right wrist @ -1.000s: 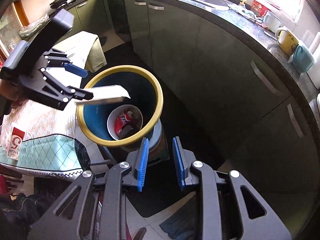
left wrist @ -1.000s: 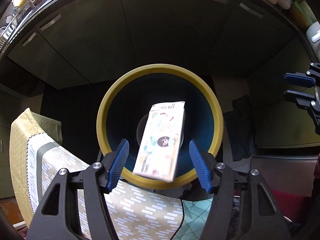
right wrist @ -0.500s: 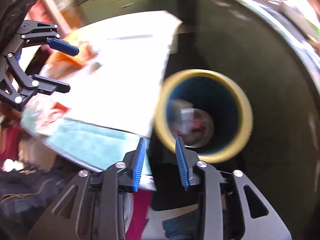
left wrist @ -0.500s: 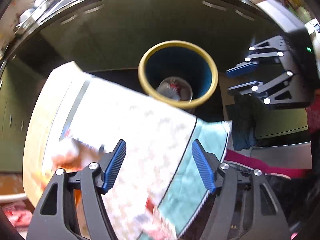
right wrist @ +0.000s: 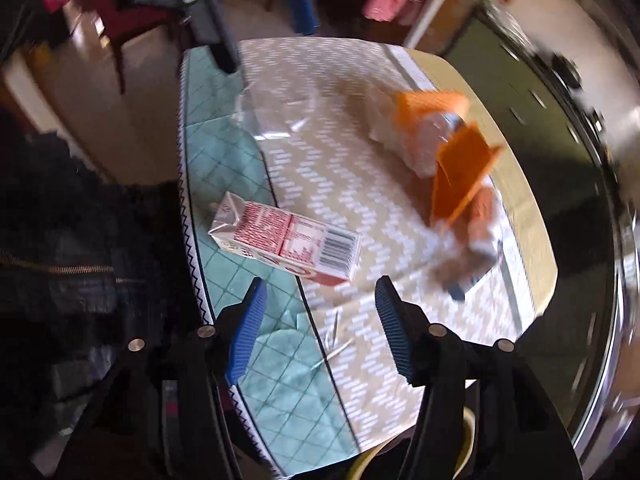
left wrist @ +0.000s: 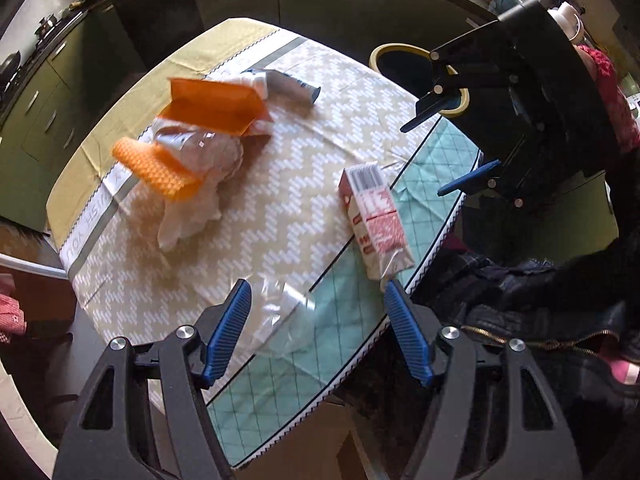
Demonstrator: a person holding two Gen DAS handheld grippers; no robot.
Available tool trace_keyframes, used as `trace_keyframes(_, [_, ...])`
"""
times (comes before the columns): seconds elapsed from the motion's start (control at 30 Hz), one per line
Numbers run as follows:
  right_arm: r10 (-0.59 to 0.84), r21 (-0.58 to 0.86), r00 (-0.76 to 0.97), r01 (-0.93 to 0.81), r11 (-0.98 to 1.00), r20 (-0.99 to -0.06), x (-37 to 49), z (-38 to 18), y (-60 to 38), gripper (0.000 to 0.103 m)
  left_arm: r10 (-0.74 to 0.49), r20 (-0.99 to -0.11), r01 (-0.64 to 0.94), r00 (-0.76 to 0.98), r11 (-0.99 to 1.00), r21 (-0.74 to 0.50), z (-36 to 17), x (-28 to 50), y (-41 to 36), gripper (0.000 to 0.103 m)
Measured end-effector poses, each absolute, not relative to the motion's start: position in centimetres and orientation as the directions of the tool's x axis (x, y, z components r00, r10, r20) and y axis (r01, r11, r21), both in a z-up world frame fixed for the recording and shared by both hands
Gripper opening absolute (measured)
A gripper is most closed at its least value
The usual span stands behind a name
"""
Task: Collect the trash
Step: 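Grasp the white milk carton with the right tool, then drop the milk carton in the bin with right tool while left grasps plastic cup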
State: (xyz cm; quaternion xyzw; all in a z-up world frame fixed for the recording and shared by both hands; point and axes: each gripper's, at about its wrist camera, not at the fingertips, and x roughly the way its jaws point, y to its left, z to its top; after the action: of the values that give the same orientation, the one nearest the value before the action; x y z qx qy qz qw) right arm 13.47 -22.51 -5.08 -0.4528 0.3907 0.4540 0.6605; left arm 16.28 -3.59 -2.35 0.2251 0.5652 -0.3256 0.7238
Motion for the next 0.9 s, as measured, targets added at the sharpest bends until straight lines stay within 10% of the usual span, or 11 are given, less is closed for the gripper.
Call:
trace_keyframes(0.5, [0.035,-0.27,0.302,-0.784,-0.558,-0.953,12.3,-13.6,-16.6,0.064,-0.249,-0.967,0.72,0.047,0.68,-0.14,-4.8,16.6,6.5,0.066])
trace_keyframes(0.9, [-0.072,-0.14,0.162,-0.959,-0.247,-0.984,17.7,-13.6,-18.4,0.037,-0.309,-0.949,0.767,-0.062,0.594,-0.243,-7.4,20.4,4.1,0.066])
